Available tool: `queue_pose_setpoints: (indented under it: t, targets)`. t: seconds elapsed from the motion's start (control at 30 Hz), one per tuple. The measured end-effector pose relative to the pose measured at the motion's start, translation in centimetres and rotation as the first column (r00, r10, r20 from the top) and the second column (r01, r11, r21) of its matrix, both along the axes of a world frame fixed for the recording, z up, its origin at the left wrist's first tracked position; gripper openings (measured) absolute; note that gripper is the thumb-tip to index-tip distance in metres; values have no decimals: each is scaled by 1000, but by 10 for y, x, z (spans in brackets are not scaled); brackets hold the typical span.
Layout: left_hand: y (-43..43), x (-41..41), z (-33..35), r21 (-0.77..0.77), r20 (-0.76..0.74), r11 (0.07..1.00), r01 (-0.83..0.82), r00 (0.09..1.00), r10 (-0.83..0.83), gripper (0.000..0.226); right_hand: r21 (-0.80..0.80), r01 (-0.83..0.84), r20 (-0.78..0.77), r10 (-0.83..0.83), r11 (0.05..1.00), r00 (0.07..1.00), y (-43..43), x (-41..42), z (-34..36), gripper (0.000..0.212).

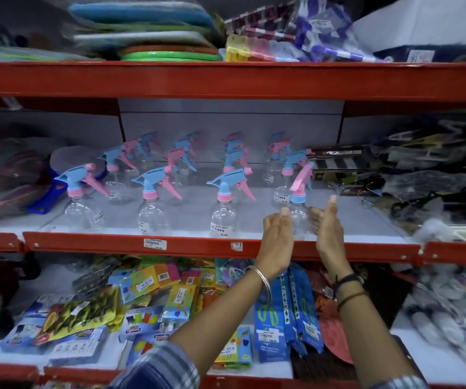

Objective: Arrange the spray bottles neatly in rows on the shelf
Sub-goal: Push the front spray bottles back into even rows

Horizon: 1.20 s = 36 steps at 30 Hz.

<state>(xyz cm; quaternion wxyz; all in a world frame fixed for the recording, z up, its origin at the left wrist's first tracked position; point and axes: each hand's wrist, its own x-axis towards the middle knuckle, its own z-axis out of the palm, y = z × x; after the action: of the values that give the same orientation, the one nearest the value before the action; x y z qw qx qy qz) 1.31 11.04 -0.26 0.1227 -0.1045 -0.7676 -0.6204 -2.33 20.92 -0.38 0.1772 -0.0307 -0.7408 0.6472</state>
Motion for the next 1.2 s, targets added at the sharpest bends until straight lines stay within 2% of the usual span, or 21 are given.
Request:
queue_pose_setpoints:
  t: [0.1,0.2,0.37,0.5,0.63,0.77,0.87,1.03,1.1,1.2]
  targets:
    - [-2,-9,2,6,34,1000,-2,999,1,43,15,45,-23,-44,999,999,5,7,-3,105]
    - [-1,-18,3,-23,91,1000,-10,996,12,65,28,68,-64,-66,997,996,8,8,-6,92]
    - [0,-21,6,4,71,998,-67,995,66,63,6,96,-64,-95,995,993,14,2,-7,86]
    - [6,-17,2,-26,40,998,-53,998,54,71,42,-32,-50,34,999,998,13,2,-5,85]
    - [5,-22,3,-2,67,998,-66,996,66,75,48,-21,-74,25,999,997,11,5,-6,80]
    - [2,-26,3,40,101,997,-63,993,59,68,40,-14,-76,17,999,997,12,11,-7,73]
    - [0,-24,3,43,103,998,-49,994,44,69,42,0,-90,3,999,996,11,13,-4,77]
    - [2,-23,4,23,113,999,-40,993,37,70,72,-9,-107,16,997,994,8,17,-4,60]
    - [1,-19,6,24,107,999,-33,994,30,69,83,0,-97,8,997,995,8,17,-6,71]
    - [-3,-2,5,-4,33,998,-59,998,59,51,220,153,-159,-120,963,980,6,20,-13,74]
